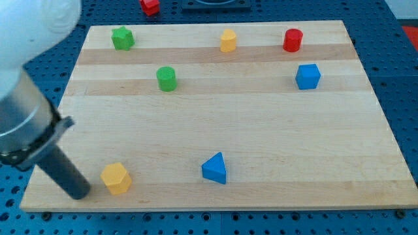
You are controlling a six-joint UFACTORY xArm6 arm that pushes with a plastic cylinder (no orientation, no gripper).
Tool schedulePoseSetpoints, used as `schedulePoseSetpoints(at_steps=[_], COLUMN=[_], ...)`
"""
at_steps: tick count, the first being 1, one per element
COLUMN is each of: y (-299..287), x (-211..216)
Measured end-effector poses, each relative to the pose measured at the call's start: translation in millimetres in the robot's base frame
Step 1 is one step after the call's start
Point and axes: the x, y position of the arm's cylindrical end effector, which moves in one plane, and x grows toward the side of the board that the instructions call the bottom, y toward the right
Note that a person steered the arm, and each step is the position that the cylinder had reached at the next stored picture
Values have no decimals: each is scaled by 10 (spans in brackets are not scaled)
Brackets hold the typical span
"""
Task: Move yellow hexagon towards blue triangle
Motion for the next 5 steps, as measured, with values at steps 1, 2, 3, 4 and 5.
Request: schedulePoseSetpoints(at_steps=[1,2,3,4,5], y=[473,837,761,387,640], x=[2,20,-240,-300,-322])
